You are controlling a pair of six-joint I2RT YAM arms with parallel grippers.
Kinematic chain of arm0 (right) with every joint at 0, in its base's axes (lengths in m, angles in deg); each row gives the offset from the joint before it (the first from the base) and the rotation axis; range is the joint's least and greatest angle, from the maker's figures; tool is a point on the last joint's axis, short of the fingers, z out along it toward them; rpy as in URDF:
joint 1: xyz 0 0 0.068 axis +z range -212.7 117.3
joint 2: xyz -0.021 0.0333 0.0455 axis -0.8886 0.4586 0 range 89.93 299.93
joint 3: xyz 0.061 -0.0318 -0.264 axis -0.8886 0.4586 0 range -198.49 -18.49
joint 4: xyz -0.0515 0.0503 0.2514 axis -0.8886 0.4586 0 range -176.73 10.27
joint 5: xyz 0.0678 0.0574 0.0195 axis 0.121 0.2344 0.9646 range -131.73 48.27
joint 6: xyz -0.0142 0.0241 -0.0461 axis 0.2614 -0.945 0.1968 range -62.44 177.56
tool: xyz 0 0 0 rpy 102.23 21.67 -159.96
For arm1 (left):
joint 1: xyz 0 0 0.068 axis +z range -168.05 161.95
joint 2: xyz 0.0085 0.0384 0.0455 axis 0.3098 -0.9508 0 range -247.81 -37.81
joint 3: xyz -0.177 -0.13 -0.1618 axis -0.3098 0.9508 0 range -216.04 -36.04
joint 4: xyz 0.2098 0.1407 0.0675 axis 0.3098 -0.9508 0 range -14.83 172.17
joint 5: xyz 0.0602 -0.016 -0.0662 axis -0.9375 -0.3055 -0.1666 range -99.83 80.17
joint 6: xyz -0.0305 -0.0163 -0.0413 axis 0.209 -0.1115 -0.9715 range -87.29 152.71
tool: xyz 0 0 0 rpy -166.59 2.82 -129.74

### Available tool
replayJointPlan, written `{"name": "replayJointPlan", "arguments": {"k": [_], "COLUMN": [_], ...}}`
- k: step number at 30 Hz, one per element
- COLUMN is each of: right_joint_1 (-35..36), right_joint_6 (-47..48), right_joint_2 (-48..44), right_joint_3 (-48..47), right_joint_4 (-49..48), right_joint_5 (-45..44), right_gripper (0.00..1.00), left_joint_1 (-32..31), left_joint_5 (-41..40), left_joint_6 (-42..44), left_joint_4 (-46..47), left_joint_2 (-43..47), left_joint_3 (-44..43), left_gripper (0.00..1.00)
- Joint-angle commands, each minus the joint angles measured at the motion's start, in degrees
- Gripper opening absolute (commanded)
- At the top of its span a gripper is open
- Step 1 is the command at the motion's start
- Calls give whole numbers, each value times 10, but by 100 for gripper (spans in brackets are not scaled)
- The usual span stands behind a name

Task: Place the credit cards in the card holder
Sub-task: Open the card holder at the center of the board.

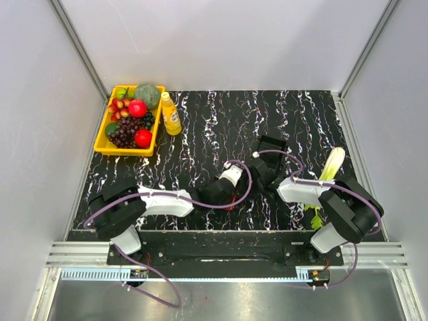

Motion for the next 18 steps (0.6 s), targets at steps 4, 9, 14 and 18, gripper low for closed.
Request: {"name": "replayJointPlan", "arguments": {"k": [4,9,14,18], "right_joint_1": [14,13,14,14], "right_joint_6": [-5,-10,-37,-49], "right_joint_2": [-29,-27,-44,-80], "right_joint_3": [0,2,21,39], "right_joint_4": [-26,-24,-35,-33], "right_joint_5": [61,51,22,-7], "right_gripper": [0,7,30,38], "left_joint_1": [10,10,10,12], "left_joint_5": [-28,-7,-7,-5], "left_joint_6": [6,12,10,1], "left_joint_4": [0,22,16,14], "left_joint_2": [-40,-24,-37,-50], "left_joint_3": [-9,12,11,8], "left_gripper": [0,40,43,38]}}
